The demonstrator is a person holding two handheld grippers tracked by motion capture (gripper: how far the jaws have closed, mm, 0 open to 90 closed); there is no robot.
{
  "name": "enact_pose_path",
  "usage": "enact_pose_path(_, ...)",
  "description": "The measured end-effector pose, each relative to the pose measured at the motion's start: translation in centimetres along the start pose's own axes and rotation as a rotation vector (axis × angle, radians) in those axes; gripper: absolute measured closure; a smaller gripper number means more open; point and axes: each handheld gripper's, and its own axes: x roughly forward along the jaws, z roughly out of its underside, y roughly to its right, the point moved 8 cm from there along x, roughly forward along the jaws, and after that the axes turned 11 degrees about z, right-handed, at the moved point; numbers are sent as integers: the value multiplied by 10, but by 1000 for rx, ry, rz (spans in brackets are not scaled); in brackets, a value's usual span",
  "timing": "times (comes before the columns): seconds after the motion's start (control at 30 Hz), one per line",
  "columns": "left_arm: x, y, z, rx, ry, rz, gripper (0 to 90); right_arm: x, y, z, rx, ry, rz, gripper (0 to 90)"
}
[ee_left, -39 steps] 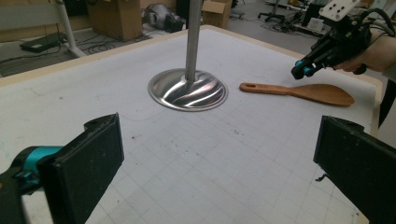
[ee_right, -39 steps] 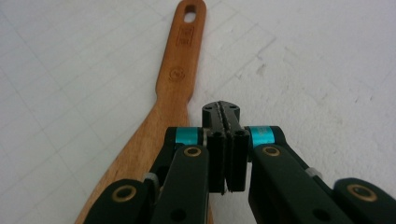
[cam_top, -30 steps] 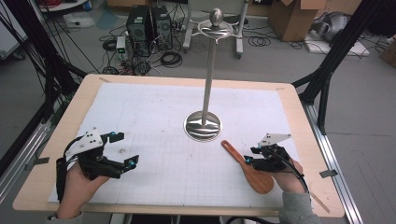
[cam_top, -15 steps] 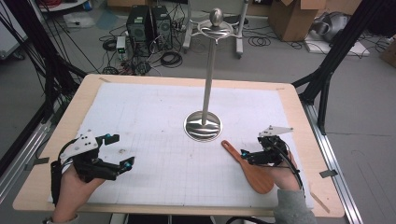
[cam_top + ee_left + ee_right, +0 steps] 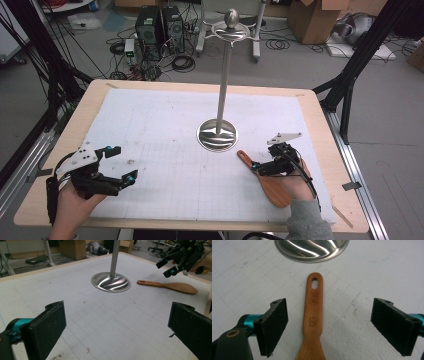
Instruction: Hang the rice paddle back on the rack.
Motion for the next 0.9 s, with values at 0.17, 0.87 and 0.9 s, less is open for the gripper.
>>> enact_pose_path(0.17, 1, 1, 1, -1, -3, 5, 20, 4, -5, 1, -15, -33, -4, 131)
enact_pose_path(0.87, -2, 1, 3, -6, -1, -3, 20, 22, -15, 7, -30, -169, 11, 186)
enact_pose_path(0.9, -3, 0, 3, -6, -2, -5, 20, 23, -15, 8, -28, -179, 8, 193)
